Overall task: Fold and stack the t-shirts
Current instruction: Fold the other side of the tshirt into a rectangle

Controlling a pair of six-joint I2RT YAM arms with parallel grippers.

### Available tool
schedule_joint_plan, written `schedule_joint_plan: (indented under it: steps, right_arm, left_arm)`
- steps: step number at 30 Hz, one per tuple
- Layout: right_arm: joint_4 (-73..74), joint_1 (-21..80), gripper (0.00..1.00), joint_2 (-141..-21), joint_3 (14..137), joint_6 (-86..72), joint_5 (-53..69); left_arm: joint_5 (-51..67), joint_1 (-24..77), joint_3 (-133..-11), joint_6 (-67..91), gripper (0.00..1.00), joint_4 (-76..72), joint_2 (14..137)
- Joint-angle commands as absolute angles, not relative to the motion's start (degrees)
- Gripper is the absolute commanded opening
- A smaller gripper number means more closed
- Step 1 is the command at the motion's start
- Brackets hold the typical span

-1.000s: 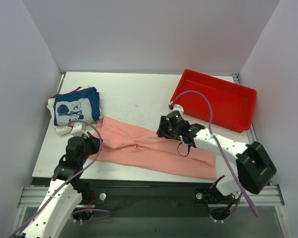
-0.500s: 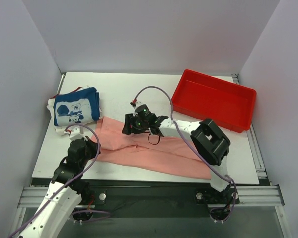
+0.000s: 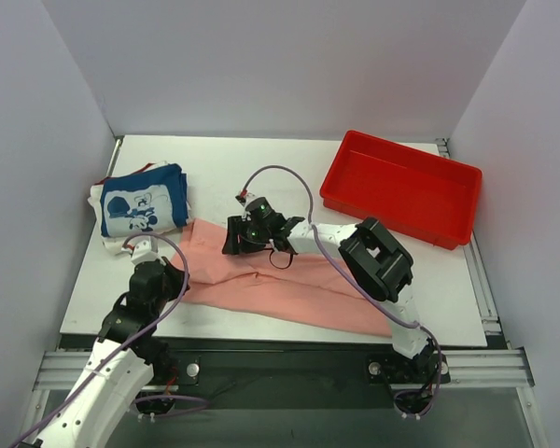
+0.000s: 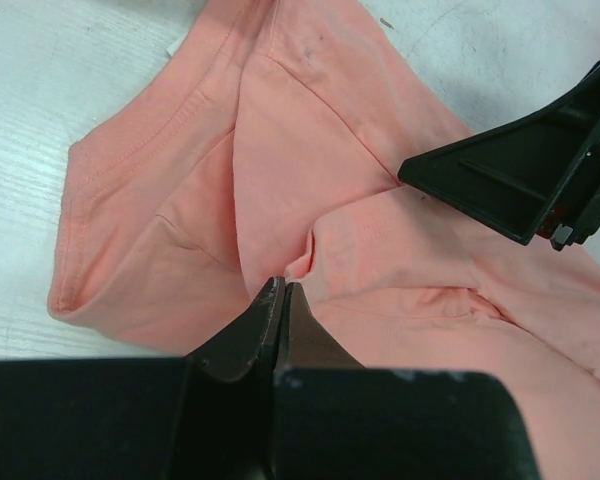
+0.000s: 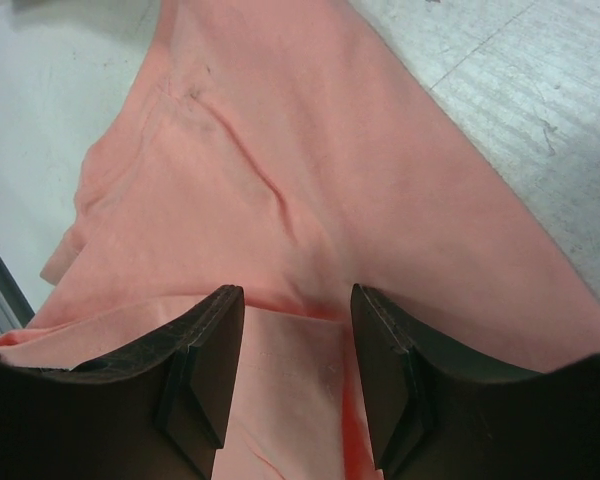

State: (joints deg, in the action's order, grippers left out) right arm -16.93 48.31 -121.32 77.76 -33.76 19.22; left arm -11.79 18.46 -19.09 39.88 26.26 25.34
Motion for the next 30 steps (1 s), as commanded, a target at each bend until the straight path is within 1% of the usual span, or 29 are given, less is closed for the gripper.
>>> schedule_joint_plan:
  steps: [1, 8, 13, 17, 20, 30]
  right_arm:
    - [-17.14, 49.13, 0.47, -121.55, 80.16, -32.78, 20.65]
    - [-15.65, 50.10, 0.41, -121.99, 80.51, -32.87, 21.27]
    - [-15.64, 50.80, 0.34, -121.64, 79.55, -32.87, 21.10]
    - [-16.87, 50.98, 0.25, -120.76, 78.49, -33.05, 20.83]
    - [-18.36, 51.42, 0.22, -119.71, 77.18, -33.05, 20.66]
    - [-21.53, 52.38, 0.22, -114.35, 71.02, -32.87, 19.25]
  left_arm:
    - [-12.39, 18.81, -19.42, 40.43, 0.00, 25.93, 24.70]
    - [-12.30, 18.98, -19.42, 40.69, 0.00, 26.28, 25.05]
    - [-12.39, 19.42, -19.42, 40.87, 0.00, 26.45, 24.79]
    - [-12.48, 19.60, -19.51, 41.04, 0.00, 26.72, 24.61]
    - [-12.83, 19.95, -19.60, 41.31, 0.00, 26.89, 24.61]
    - [-13.71, 21.18, -19.78, 42.27, 0.00, 28.21, 24.52]
